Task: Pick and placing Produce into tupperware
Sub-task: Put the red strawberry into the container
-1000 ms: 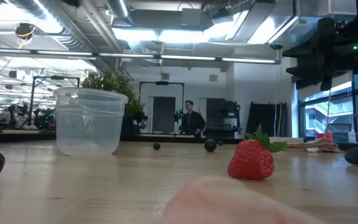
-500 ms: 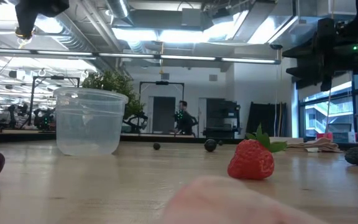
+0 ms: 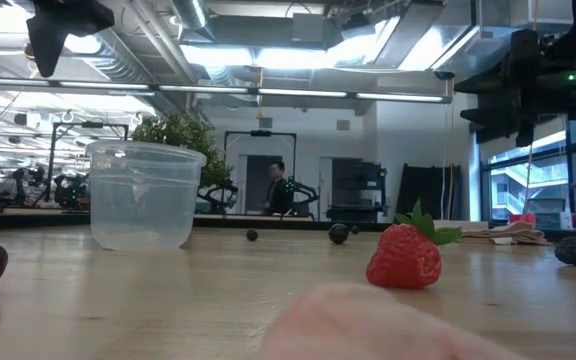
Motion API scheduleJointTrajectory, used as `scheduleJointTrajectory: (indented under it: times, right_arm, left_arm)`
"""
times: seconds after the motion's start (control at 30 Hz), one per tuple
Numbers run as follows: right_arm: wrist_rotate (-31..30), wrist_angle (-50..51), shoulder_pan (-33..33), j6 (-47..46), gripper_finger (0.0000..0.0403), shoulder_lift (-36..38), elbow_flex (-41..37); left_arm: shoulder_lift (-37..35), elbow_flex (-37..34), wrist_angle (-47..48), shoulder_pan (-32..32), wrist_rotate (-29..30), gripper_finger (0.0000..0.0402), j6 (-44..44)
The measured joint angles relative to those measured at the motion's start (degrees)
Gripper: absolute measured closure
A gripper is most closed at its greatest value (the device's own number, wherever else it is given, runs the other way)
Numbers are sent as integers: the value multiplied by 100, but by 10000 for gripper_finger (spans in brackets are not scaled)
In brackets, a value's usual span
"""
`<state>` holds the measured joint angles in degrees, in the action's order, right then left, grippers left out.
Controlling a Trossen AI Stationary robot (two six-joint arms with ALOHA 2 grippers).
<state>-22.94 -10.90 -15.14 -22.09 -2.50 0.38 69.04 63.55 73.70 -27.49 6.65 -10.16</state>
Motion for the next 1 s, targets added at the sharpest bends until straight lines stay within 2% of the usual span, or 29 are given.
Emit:
scheduleJointTrajectory:
  times: [0.2,0.37,0.63,0.7,1.0]
  right_arm:
    - [0,2,0,2,108,0,-2]
    - [0,3,-1,2,108,0,0]
    - [0,4,-1,3,108,0,0]
    - [0,7,1,4,108,0,-1]
    - [2,78,-1,4,108,0,0]
  left_arm:
    - [0,-2,84,2,-126,121,145]
    - [0,-4,3,-41,-146,102,-196]
    - [104,-4,-17,-39,-165,106,-166]
    - [277,-7,26,-39,-190,109,-16]
    - [1468,-124,-85,7,-956,122,194]
